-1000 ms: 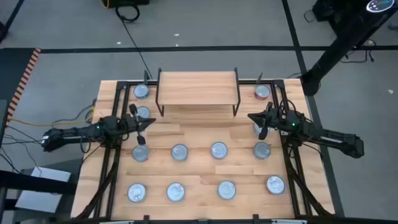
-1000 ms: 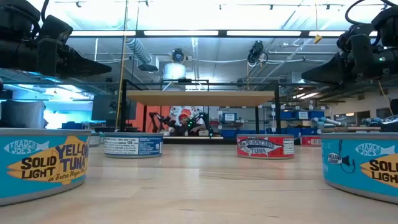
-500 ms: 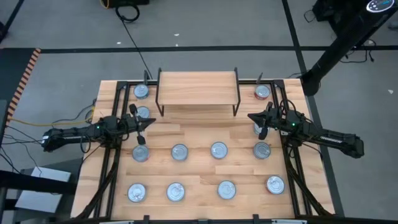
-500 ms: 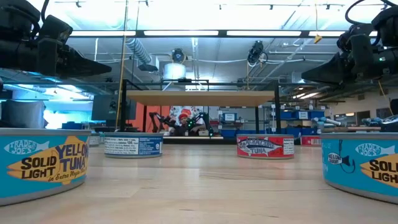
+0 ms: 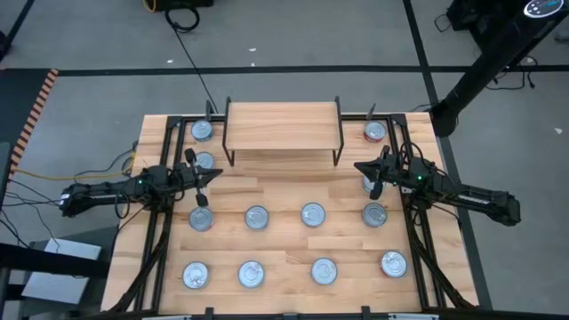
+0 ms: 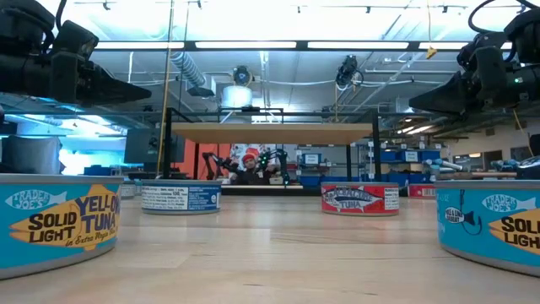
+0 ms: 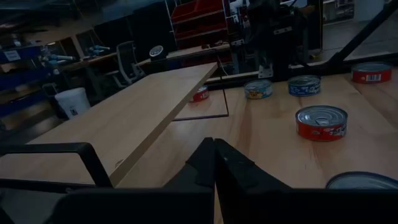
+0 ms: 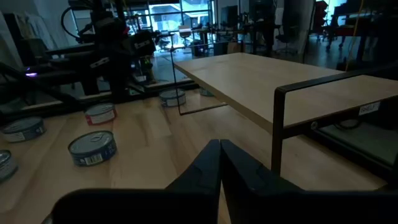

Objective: Stack canned seafood by type on shelf

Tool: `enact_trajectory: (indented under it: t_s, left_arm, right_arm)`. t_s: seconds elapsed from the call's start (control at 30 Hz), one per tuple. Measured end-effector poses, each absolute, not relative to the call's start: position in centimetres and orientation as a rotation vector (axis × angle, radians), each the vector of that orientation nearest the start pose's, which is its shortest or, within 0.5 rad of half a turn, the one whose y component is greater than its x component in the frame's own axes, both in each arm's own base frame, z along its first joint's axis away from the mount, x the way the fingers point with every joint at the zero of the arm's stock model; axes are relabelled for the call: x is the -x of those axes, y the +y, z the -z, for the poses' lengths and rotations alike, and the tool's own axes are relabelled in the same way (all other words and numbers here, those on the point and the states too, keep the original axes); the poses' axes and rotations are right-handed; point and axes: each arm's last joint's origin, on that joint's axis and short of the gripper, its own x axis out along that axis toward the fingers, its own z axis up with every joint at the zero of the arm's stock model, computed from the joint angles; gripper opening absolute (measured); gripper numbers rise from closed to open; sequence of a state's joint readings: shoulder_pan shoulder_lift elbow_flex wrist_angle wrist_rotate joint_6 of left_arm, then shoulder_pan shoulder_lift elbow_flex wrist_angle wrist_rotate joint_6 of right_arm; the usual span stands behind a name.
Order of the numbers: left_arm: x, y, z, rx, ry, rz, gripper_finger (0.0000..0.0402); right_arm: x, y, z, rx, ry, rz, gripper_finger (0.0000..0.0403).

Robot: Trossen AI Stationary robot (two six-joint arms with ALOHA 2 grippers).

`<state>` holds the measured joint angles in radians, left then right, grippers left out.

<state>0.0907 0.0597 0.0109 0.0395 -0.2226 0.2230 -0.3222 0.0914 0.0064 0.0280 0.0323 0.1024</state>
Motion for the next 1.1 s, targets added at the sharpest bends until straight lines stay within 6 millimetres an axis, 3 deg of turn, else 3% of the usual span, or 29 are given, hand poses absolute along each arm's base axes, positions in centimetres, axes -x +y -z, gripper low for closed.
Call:
enact_trajectory:
  t_s: [0.9, 1.1]
  left_arm:
    - [-9.91, 1.55, -16.66, -0.222, 0.042, -0.312, 0.0006]
    - [-9.89, 1.54, -17.37, -0.201, -0.036, -0.319, 0.0006]
  right_arm:
    - [-9.72, -3.35, -16.11, -0.11, 0.038, 0.357, 0.0023]
    - [-9.72, -3.35, -16.11, -0.109, 0.038, 0.357, 0.0023]
